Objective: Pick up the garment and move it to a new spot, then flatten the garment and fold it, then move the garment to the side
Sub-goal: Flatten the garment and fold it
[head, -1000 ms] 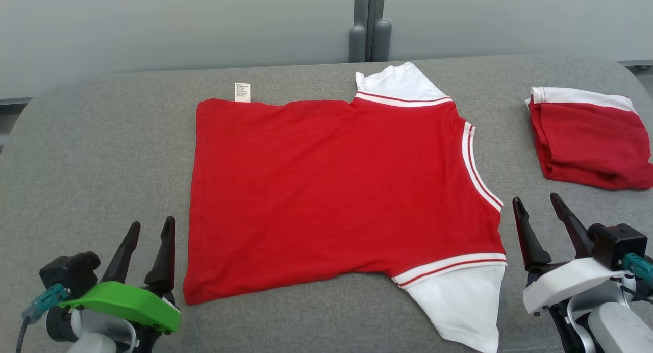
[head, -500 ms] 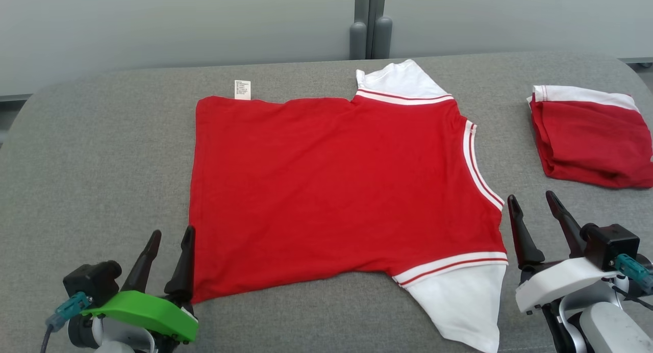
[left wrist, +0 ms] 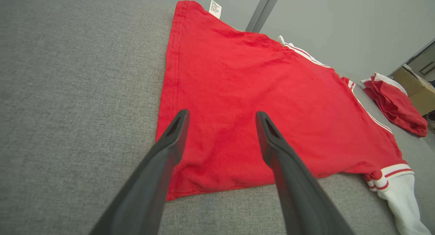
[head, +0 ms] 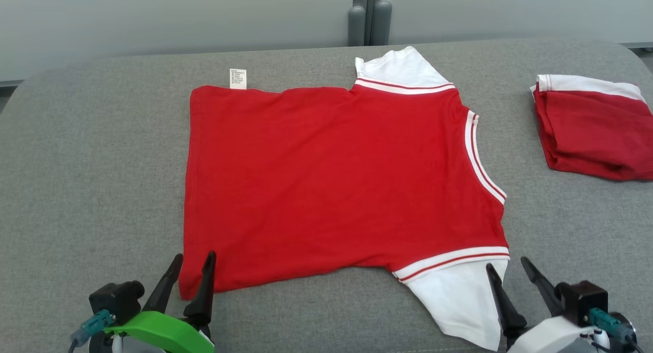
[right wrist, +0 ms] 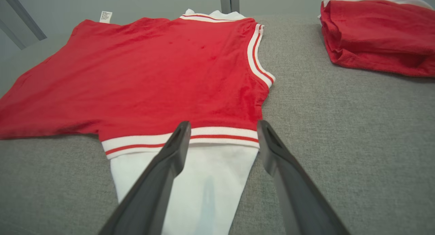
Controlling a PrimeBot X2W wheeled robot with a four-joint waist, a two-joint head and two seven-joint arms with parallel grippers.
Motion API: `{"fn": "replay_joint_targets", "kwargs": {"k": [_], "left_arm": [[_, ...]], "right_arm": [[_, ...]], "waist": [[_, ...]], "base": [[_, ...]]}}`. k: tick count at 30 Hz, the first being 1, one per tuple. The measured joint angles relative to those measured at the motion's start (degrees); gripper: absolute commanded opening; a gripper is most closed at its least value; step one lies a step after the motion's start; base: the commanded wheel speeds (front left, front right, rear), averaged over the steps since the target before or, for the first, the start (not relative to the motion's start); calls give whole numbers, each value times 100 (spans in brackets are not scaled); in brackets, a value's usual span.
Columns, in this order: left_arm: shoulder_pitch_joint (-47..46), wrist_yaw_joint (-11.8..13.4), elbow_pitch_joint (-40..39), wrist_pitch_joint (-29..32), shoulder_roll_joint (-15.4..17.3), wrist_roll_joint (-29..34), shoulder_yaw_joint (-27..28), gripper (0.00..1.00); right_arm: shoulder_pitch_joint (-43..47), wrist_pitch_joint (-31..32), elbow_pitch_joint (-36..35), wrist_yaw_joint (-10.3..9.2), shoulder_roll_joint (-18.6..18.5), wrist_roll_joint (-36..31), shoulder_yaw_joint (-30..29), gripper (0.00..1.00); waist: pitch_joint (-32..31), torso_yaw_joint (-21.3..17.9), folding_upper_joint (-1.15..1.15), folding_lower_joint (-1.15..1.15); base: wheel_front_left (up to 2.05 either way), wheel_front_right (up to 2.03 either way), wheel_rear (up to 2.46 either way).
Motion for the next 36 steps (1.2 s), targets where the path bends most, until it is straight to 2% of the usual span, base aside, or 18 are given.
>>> {"fn": "replay_joint_targets", "kwargs": {"k": [12,16,22,23,25,26,27,28,29,31,36], "left_arm": [[340,-133,124,1,-59,172,23,100],[341,-135,120,1,-49,227,107,100],[331,-187,120,1,-63,294,100,100],[328,-202,124,1,-63,310,87,100],[313,-235,129,1,-71,374,19,100],[305,-235,131,1,-79,408,3,100],[304,-236,130,1,-83,425,12,100],[304,-236,133,1,-82,425,31,100],[304,-236,133,1,-82,425,53,100],[304,-236,133,1,-83,425,98,100],[304,-254,142,0,-82,426,165,100]], "right_arm": [[1063,1,283,394,-177,-8,358,100],[1049,1,334,430,-174,-4,355,100],[866,1,406,588,-18,30,381,100],[855,1,428,602,1,58,397,88],[855,1,494,603,12,104,393,84],[855,1,545,621,12,121,394,78],[854,1,593,655,16,143,409,64],[854,1,627,657,31,159,414,59],[854,1,644,662,54,160,414,60],[853,1,692,697,101,171,416,51],[797,1,772,714,138,193,450,43]], "waist": [[-11,-83,0,0],[51,-116,0,0],[111,-127,0,0],[112,-119,0,0],[118,-88,0,0],[121,-70,0,0],[123,-54,0,0],[124,-44,0,0],[125,-38,0,0],[128,-31,0,0],[157,-48,0,0]], "base": [[0,0,0],[0,0,0],[0,0,0],[0,0,0],[0,0,0],[0,0,0],[0,0,0],[0,0,0],[0,0,0],[0,0,0],[0,0,0]]}}
